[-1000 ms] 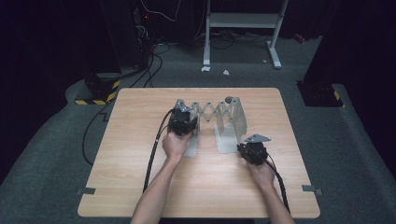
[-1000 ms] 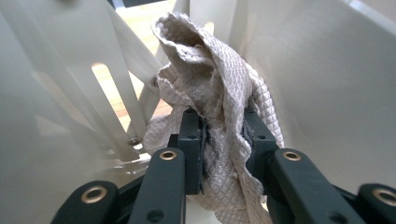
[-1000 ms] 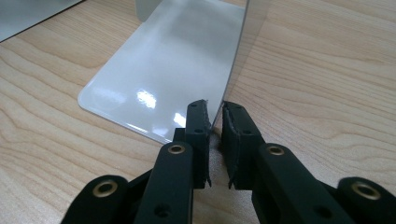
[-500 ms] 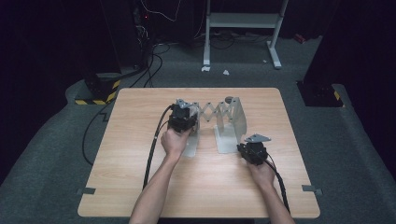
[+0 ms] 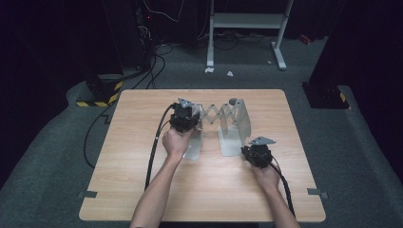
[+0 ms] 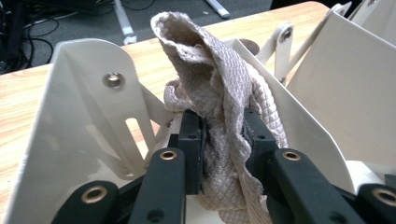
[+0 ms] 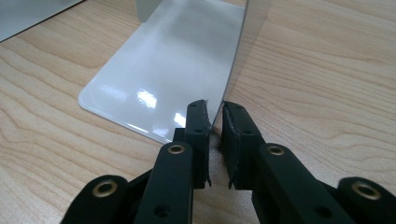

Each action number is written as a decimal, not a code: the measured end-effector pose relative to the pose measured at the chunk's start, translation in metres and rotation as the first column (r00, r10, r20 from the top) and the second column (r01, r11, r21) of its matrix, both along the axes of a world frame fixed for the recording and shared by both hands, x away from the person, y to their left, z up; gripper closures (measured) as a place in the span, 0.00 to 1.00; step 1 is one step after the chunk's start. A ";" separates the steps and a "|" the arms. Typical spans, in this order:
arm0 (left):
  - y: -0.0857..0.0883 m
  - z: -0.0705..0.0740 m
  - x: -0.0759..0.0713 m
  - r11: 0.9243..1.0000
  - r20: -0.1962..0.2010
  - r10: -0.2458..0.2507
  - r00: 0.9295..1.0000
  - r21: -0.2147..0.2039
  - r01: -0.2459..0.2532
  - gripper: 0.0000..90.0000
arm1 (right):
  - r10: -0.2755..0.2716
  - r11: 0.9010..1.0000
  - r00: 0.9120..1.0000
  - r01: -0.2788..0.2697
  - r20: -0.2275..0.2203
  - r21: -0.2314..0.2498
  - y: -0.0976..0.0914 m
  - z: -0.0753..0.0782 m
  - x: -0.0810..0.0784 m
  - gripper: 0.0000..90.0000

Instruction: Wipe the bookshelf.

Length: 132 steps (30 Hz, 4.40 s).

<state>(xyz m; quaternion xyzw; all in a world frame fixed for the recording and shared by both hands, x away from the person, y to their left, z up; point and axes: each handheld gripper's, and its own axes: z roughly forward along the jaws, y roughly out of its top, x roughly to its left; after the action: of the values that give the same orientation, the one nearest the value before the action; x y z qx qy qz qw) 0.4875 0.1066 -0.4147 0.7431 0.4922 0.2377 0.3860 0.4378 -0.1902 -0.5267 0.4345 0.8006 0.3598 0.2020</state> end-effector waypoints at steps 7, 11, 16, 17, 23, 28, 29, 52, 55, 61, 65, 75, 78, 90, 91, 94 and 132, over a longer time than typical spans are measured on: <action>0.003 0.002 0.000 1.000 0.006 0.016 1.000 0.001 -0.016 0.82 | 0.001 1.000 1.000 -0.001 -0.001 0.001 0.000 0.000 0.000 0.90; 0.003 -0.005 0.001 1.000 -0.007 0.021 1.000 0.002 -0.021 0.82 | 0.001 1.000 1.000 -0.001 -0.001 -0.001 0.000 0.000 0.000 0.90; 0.004 -0.016 0.002 0.999 -0.018 0.026 0.999 0.031 -0.026 0.82 | 0.002 1.000 1.000 -0.002 -0.001 -0.001 0.000 0.000 0.000 0.90; 0.004 -0.016 0.002 0.999 -0.018 0.026 0.999 0.031 -0.026 0.82 | 0.002 1.000 1.000 -0.002 -0.001 -0.001 0.000 0.000 0.000 0.90; 0.003 -0.018 0.001 0.999 -0.012 0.021 1.000 0.041 -0.020 0.82 | 0.001 1.000 1.000 -0.001 0.000 -0.002 0.001 0.000 -0.001 0.90; 0.004 -0.023 -0.001 0.999 -0.027 0.018 0.999 0.045 -0.016 0.82 | 0.001 1.000 1.000 -0.001 -0.001 -0.001 0.001 0.000 -0.001 0.90; 0.005 -0.024 -0.001 0.999 -0.030 0.019 0.999 0.045 -0.018 0.82 | 0.001 1.000 1.000 -0.001 -0.001 -0.001 0.001 0.000 -0.001 0.90; 0.004 -0.045 0.006 0.998 -0.083 0.035 0.996 0.060 -0.030 0.82 | 0.002 1.000 1.000 -0.002 -0.002 0.000 0.001 0.000 -0.001 0.90; 0.005 -0.034 0.004 0.998 -0.057 0.034 0.998 0.053 -0.031 0.82 | 0.003 1.000 1.000 -0.003 -0.002 0.000 0.001 0.000 -0.001 0.90; 0.007 -0.021 0.002 0.998 -0.029 0.031 0.999 0.051 -0.030 0.82 | 0.003 1.000 1.000 -0.003 -0.002 0.001 0.001 0.000 -0.001 0.90; 0.012 -0.012 -0.002 0.998 -0.006 0.035 0.999 0.044 -0.035 0.82 | 0.003 1.000 1.000 -0.003 -0.003 0.001 0.001 0.000 -0.001 0.90; 0.015 -0.007 -0.008 0.998 0.006 0.034 0.999 0.049 -0.035 0.82 | 0.005 1.000 1.000 -0.005 -0.001 -0.001 0.001 0.000 -0.001 0.90; 0.016 -0.009 -0.011 0.998 0.006 0.033 0.999 0.051 -0.033 0.82 | 0.005 1.000 1.000 -0.005 -0.001 0.000 0.001 0.000 -0.001 0.90; 0.018 -0.030 -0.018 0.997 -0.024 0.040 0.999 0.061 -0.039 0.82 | 0.005 1.000 1.000 -0.005 0.000 -0.001 0.001 0.000 -0.001 0.90; 0.018 -0.030 -0.018 0.997 -0.024 0.040 0.999 0.061 -0.039 0.82 | 0.005 1.000 1.000 -0.005 0.000 -0.001 0.001 0.000 -0.001 0.90; 0.019 -0.038 -0.019 0.997 -0.042 0.043 0.998 0.068 -0.040 0.82 | 0.006 1.000 1.000 -0.006 -0.001 -0.001 0.001 0.000 -0.001 0.90; 0.030 -0.010 -0.040 0.998 0.023 0.030 0.999 0.057 -0.031 0.82 | 0.011 1.000 1.000 -0.011 0.001 -0.002 0.001 0.000 -0.001 0.90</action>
<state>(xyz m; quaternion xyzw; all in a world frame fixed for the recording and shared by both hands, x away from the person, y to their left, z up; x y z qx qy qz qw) 0.4472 0.1366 -0.4245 0.7435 0.4923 0.2658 0.3664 0.4368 -0.1894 -0.5266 0.4299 0.8032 0.3603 0.2008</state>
